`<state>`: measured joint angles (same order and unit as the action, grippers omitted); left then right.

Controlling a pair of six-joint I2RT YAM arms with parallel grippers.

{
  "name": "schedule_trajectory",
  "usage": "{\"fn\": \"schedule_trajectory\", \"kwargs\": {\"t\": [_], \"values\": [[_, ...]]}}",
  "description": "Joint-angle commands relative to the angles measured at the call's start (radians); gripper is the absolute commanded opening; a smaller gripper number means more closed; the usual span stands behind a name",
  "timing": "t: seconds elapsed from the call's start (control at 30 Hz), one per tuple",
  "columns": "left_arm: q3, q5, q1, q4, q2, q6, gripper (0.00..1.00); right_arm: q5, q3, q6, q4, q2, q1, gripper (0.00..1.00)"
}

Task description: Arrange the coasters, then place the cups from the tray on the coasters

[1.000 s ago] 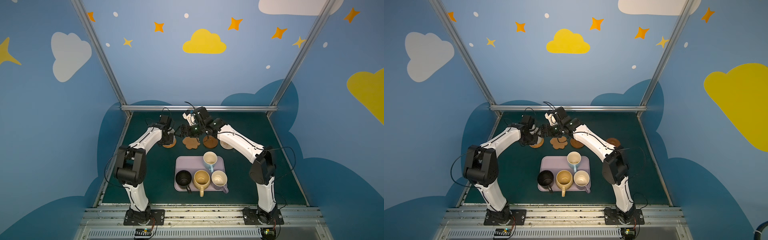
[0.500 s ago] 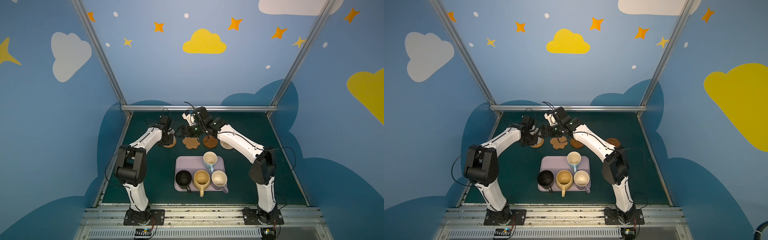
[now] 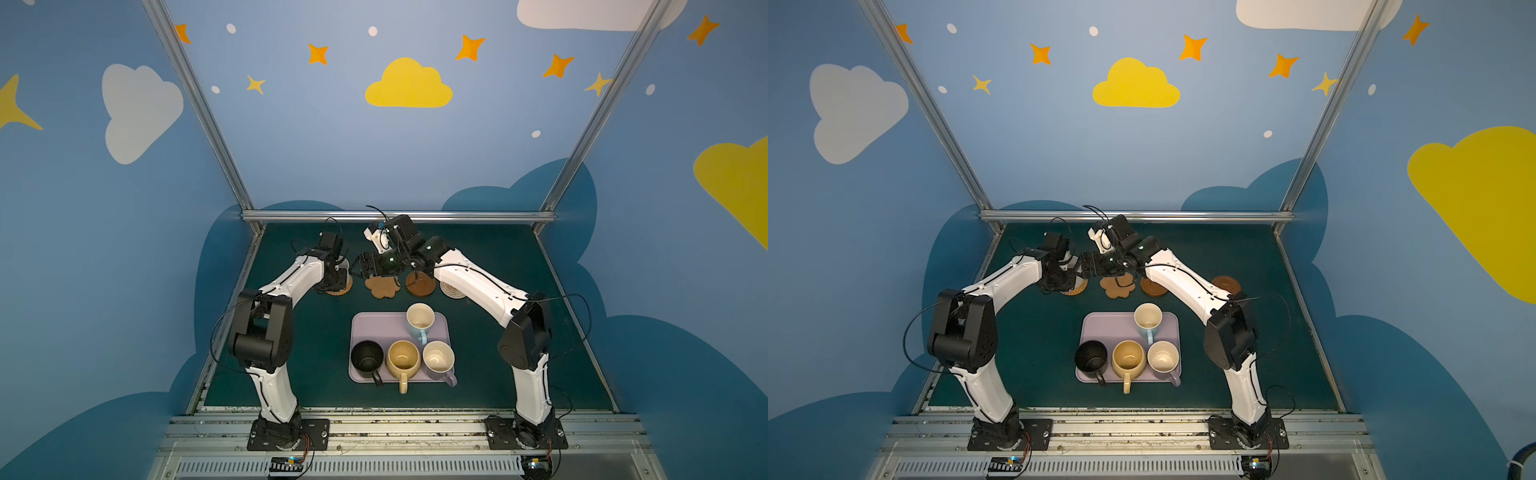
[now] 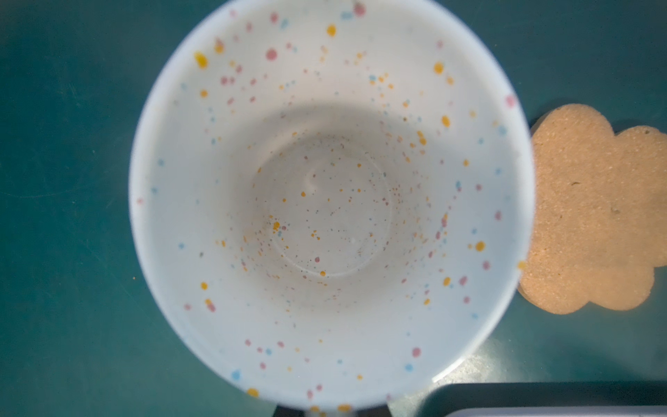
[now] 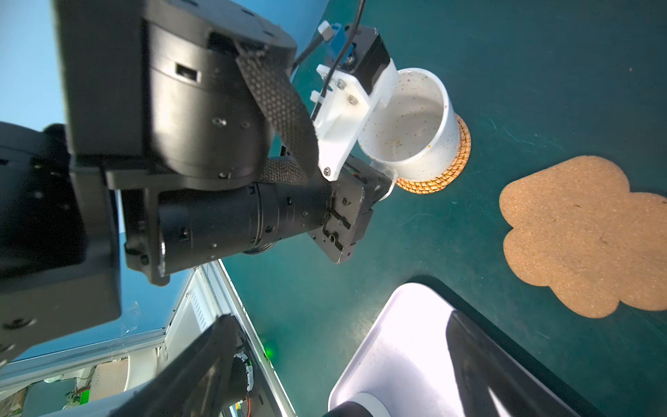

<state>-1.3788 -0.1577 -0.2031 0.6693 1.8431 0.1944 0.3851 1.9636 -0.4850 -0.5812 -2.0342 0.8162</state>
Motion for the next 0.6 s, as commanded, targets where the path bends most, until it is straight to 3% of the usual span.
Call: {"fn": "schedule_trajectory", "kwargs": {"t": [0.0,0.4,0.57], "values": [[0.011,-0.009,-0.002,-0.013,0.007,0.013,0.19,-0.009,0.033,0.013,-0.011,-0.01,0.005,0.91],[0.001,0.026,-0.002,0.005,-0.009,0.038,0.57,-0.044,0.015,0.015,-0.024,0.002,0.005,0.92],[0.008,0.018,-0.001,0.015,-0.059,0.063,0.84,-0.106,0.001,0.043,-0.041,0.039,0.005,0.92]]}}
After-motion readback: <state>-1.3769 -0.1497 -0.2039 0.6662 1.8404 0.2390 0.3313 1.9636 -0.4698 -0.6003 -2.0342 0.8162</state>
